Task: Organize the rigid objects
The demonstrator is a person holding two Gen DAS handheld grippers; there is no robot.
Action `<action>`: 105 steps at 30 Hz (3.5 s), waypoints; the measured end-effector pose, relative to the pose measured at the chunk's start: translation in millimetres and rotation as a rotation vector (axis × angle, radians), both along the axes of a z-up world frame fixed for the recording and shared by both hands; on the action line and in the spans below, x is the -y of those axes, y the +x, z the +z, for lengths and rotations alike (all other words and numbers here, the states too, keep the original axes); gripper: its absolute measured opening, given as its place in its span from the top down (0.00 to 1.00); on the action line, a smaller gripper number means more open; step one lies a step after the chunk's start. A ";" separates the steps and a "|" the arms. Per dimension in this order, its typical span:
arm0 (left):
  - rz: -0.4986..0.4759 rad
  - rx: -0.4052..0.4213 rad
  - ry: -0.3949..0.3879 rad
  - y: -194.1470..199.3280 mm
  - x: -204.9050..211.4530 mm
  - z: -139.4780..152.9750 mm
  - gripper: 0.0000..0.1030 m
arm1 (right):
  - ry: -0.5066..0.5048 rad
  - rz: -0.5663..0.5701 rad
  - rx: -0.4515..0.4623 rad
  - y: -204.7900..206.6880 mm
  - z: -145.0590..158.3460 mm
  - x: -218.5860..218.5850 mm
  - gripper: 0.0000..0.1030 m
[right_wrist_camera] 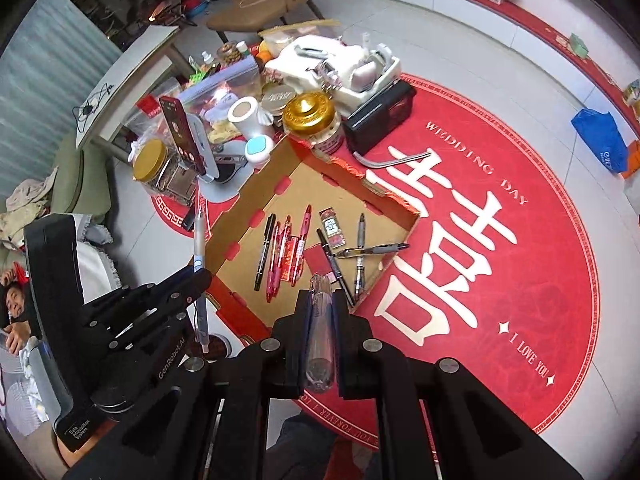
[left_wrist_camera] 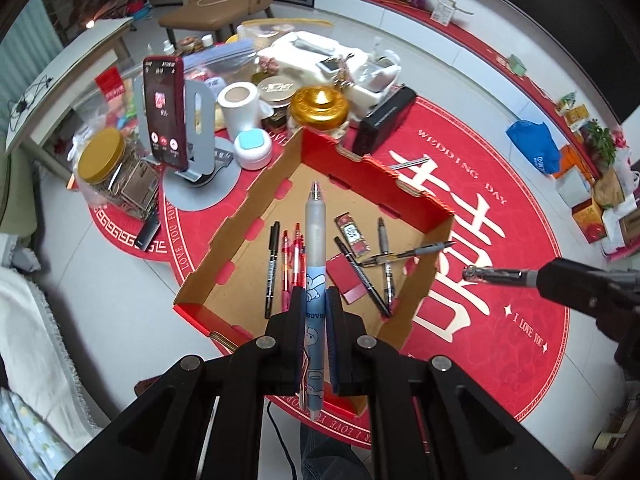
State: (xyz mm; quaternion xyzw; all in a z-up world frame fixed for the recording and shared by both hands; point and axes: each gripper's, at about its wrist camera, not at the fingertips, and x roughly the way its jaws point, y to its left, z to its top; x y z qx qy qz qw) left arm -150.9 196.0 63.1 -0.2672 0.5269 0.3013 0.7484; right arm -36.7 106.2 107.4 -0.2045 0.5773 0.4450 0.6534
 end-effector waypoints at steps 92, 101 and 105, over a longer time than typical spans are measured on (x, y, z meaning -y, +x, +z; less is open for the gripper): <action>0.068 -0.085 0.032 -9.7 -33.1 -32.2 0.01 | -0.130 -0.061 0.111 -6.9 -35.1 -31.3 0.03; 0.082 -0.107 0.031 -26.6 -26.7 -23.3 0.01 | -0.120 -0.025 0.098 -19.3 -25.8 -34.4 0.01; 0.087 -0.109 0.027 -29.9 -26.4 -20.5 0.01 | -0.118 -0.008 0.129 -24.6 -22.3 -37.4 0.01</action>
